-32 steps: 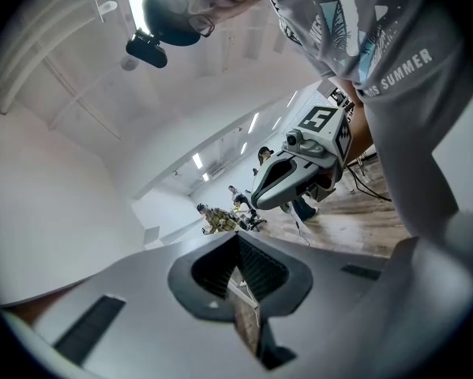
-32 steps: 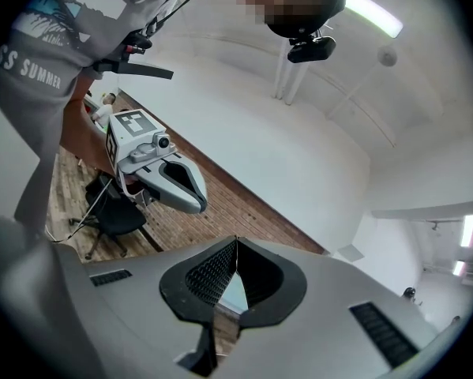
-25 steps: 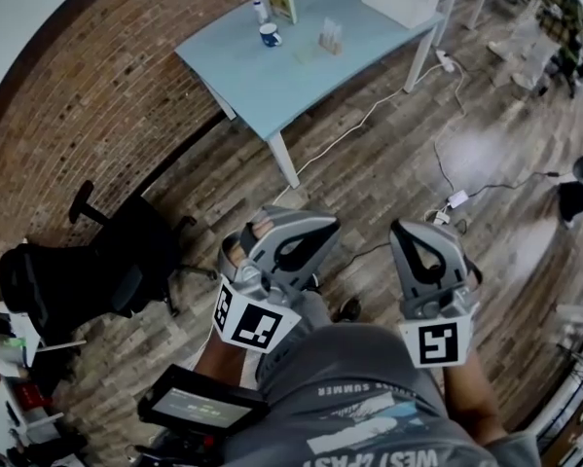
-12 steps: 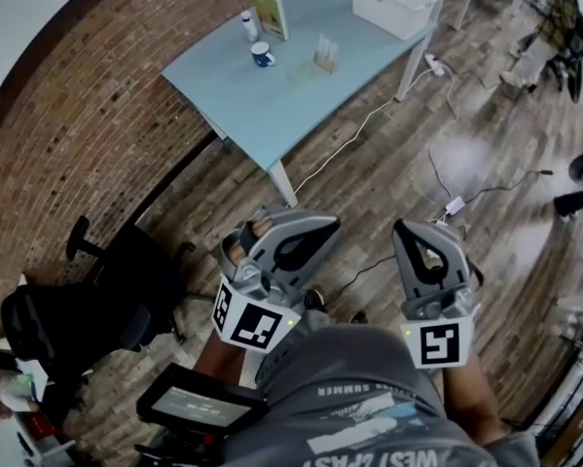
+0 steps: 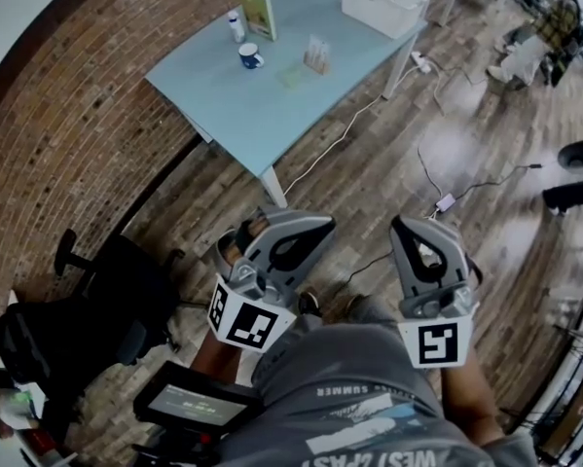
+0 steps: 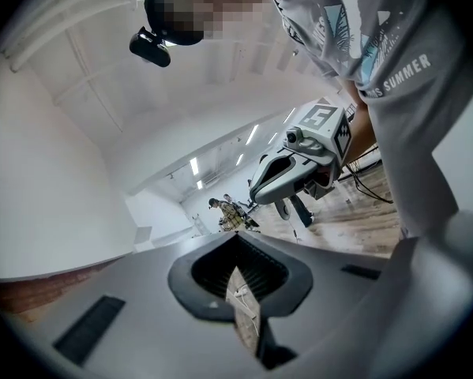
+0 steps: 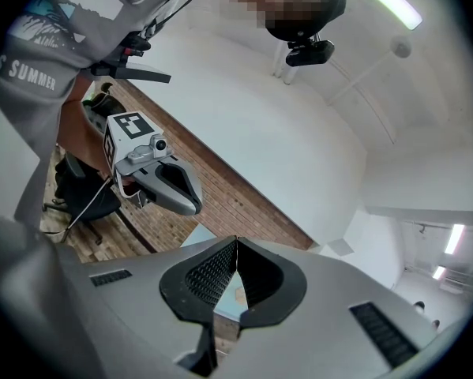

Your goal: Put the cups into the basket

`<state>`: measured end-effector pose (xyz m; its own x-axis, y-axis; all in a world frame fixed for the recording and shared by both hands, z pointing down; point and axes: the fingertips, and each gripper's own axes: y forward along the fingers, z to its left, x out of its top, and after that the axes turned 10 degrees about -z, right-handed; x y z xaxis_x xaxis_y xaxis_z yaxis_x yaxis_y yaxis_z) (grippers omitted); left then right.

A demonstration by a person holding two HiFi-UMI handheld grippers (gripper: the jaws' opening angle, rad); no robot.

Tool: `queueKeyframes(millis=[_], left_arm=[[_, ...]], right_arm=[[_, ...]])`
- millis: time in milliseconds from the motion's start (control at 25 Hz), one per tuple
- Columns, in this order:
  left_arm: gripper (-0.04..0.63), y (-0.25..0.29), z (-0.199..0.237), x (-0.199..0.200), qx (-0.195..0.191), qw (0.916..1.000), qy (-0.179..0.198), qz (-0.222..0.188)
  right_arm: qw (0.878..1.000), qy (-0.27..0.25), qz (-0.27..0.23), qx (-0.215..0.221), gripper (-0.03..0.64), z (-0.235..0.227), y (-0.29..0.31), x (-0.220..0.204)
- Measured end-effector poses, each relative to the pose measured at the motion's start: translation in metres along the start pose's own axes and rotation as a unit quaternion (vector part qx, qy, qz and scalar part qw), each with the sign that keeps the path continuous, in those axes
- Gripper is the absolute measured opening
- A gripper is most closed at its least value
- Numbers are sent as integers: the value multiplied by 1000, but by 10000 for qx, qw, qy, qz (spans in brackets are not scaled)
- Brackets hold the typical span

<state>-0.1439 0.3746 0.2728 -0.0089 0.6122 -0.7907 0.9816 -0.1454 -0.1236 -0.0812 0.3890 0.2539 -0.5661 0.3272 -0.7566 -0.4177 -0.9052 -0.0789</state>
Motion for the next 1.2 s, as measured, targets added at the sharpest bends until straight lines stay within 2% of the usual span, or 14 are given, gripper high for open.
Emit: queueKeyframes(millis=[200, 320, 480, 840, 1200], left_arm=[[2, 26, 2, -16, -62, 9999, -58, 77], [2, 45, 11, -26, 38, 9999, -31, 165], [2, 76, 25, -34, 218, 9994, -17, 276], [2, 150, 35, -48, 434, 9973, 97, 584], [2, 152, 49, -71, 592, 9934, 40, 980]], right_arm=[[9999, 118, 81, 38, 12, -18, 3, -27], [9996, 241, 64, 129, 12, -29, 8, -46], [9992, 206, -212, 282, 12, -61, 20, -60], [9967, 352, -477, 556, 12, -122, 24, -115], [9936, 652, -557, 735, 12, -127, 45, -142]])
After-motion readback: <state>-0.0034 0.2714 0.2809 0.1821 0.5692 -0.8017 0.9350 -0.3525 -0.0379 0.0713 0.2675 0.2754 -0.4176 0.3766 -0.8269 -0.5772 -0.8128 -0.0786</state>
